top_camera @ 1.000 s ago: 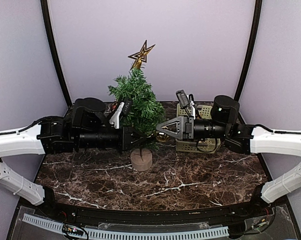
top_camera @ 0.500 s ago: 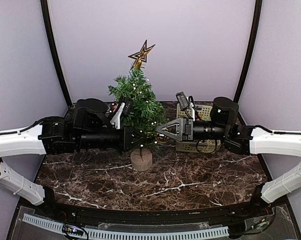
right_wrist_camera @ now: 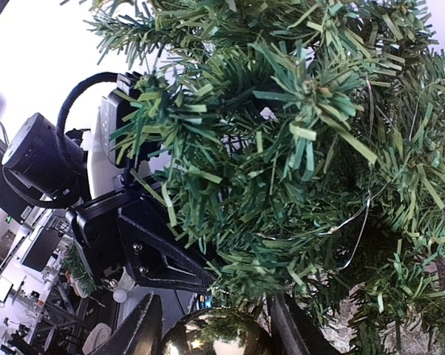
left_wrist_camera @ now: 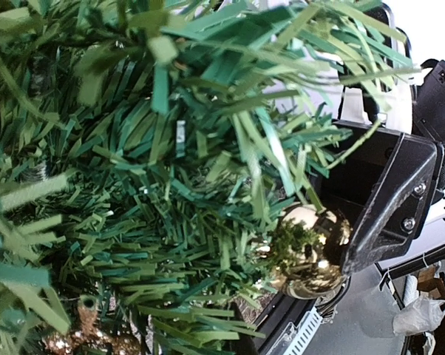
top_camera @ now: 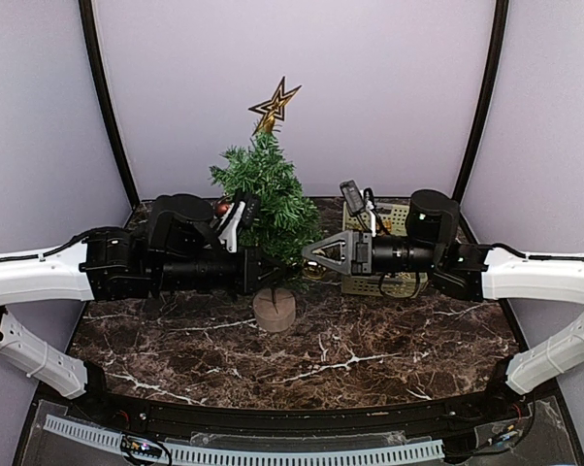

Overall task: Decorate the small christmas tree
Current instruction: Hang the ornament ball on the branch.

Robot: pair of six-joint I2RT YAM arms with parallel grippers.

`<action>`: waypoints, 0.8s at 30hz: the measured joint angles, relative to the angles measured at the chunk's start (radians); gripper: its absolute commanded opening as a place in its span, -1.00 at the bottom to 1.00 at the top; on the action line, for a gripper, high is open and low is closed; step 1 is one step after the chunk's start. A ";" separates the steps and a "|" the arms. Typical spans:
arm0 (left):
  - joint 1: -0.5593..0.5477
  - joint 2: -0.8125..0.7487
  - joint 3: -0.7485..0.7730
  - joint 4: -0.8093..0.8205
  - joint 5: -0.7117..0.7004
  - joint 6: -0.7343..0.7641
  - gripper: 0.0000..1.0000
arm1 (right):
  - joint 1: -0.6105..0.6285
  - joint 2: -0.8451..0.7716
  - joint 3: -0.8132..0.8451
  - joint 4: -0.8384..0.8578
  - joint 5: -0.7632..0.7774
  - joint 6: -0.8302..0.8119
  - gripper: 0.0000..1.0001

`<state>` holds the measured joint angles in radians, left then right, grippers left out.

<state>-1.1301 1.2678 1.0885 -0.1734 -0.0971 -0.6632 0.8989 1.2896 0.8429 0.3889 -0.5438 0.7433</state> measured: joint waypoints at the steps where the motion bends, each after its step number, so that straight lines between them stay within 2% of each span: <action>1: 0.000 0.000 0.000 0.001 -0.002 -0.001 -1.00 | 0.000 0.003 0.000 0.001 0.002 0.000 -0.30; 24: 0.022 0.001 -0.012 0.047 -0.032 -0.018 -1.00 | 0.000 0.020 -0.014 0.057 0.035 0.022 -0.30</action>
<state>-1.1080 1.2686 1.0767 -0.1261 -0.1295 -0.6811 0.8989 1.3094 0.8284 0.4458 -0.5083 0.7654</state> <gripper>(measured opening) 0.009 0.467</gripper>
